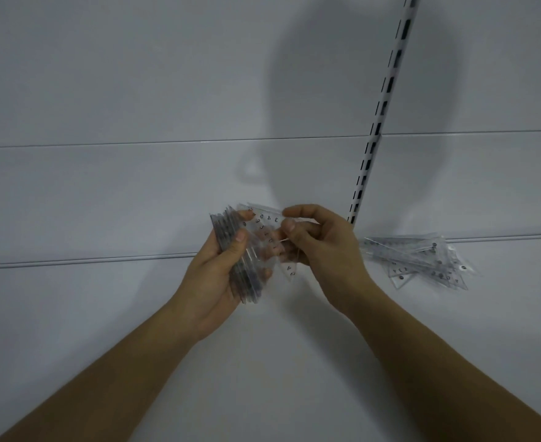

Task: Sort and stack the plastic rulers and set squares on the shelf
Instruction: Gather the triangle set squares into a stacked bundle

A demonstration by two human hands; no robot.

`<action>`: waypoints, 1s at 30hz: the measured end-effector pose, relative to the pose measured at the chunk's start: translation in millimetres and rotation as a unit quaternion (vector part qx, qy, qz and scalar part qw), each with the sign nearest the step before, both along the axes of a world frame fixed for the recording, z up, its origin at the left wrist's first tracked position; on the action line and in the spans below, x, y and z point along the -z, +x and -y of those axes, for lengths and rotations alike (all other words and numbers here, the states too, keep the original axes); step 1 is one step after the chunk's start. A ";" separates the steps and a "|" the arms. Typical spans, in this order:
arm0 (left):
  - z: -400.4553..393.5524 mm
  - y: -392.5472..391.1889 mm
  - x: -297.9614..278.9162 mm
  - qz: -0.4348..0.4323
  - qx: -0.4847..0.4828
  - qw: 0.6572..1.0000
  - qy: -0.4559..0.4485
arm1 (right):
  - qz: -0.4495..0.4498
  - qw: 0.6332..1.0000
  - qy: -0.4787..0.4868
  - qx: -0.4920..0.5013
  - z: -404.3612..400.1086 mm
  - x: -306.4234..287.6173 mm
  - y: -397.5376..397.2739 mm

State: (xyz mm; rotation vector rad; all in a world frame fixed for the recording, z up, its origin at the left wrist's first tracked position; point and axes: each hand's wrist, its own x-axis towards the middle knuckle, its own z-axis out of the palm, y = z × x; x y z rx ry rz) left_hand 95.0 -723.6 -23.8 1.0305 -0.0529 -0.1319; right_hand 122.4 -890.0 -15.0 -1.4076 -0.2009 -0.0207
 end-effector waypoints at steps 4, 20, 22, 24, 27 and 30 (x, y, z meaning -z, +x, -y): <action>2.8 -2.6 0.0 -0.003 0.013 1.000 0.002 | 0.086 0.983 -0.140 0.079 -9.9 11.8 -5.4; -10.0 2.2 -4.0 0.081 -0.029 0.996 -0.037 | 0.051 0.972 -0.228 -0.037 -13.2 16.2 -5.0; -9.2 1.2 -0.7 0.095 -0.012 0.995 -0.022 | 0.042 0.965 -0.226 -0.125 -19.1 17.7 -10.1; -6.9 -1.0 2.0 0.109 -0.004 0.994 0.009 | 0.050 0.964 -0.193 -0.178 -22.4 17.3 -15.3; -6.5 -2.3 1.6 0.126 -0.002 0.991 0.035 | 0.059 0.964 -0.177 -0.187 -20.4 18.4 -16.7; -7.3 -1.0 5.0 0.152 0.001 0.985 0.082 | 0.042 0.965 -0.158 -0.203 -16.7 18.7 -18.3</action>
